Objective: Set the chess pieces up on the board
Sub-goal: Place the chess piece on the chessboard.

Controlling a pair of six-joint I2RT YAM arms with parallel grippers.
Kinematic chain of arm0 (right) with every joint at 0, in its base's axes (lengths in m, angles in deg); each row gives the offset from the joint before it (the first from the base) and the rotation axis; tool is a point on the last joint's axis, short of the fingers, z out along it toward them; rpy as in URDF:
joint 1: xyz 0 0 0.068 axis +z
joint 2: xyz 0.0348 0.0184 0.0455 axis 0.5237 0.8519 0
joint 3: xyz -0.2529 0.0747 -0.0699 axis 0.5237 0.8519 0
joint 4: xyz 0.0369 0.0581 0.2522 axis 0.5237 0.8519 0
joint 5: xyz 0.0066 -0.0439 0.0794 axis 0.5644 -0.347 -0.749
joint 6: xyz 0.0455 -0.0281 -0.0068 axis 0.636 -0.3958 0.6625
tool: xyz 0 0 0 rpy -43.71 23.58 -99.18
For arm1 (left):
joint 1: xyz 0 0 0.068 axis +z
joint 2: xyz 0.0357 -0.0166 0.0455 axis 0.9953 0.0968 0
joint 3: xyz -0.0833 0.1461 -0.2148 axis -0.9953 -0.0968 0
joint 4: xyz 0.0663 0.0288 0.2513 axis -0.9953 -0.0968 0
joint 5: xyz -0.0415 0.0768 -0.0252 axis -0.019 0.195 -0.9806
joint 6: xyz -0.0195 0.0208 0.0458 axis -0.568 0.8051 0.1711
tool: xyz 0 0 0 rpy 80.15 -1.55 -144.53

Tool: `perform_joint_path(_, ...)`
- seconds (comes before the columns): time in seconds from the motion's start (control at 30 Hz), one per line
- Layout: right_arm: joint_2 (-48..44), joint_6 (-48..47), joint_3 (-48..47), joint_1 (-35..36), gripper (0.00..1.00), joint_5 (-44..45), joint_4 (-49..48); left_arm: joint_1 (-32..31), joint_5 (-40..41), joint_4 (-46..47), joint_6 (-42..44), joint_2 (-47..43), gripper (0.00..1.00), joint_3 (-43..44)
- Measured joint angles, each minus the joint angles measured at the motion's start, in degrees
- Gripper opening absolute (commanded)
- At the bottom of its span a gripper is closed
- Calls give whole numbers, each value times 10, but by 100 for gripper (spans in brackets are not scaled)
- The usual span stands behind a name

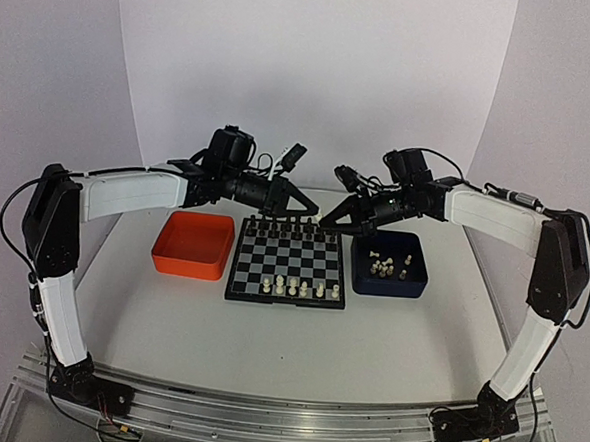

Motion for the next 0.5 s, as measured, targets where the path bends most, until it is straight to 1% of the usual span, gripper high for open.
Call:
perform_joint_path(0.07, 0, 0, 0, 0, 19, 2, 1, 0, 2, 2, 0, -2, 0, -4)
perform_joint_path(0.13, 0, 0, 0, 2, 33, 4, 1, -1, 7, 4, 0, -7, 0, -11)
perform_joint_path(0.27, 0, 5, 0, 4, 54, 8, -3, -5, 35, 7, 2, -33, 0, -39)
perform_joint_path(0.33, 0, 6, 0, 4, 71, 9, -5, -8, 53, 7, 3, -46, 0, -49)
perform_joint_path(0.37, 0, 9, 0, 4, 77, 9, -5, -9, 66, 7, 4, -53, 0, -54)
perform_joint_path(0.43, -3, 7, 1, 4, 84, 14, -6, -11, 97, 4, 7, -68, 0, -64)
perform_joint_path(0.5, -12, 9, 7, 4, 86, 24, -7, -13, 140, -8, 13, -88, 0, -76)
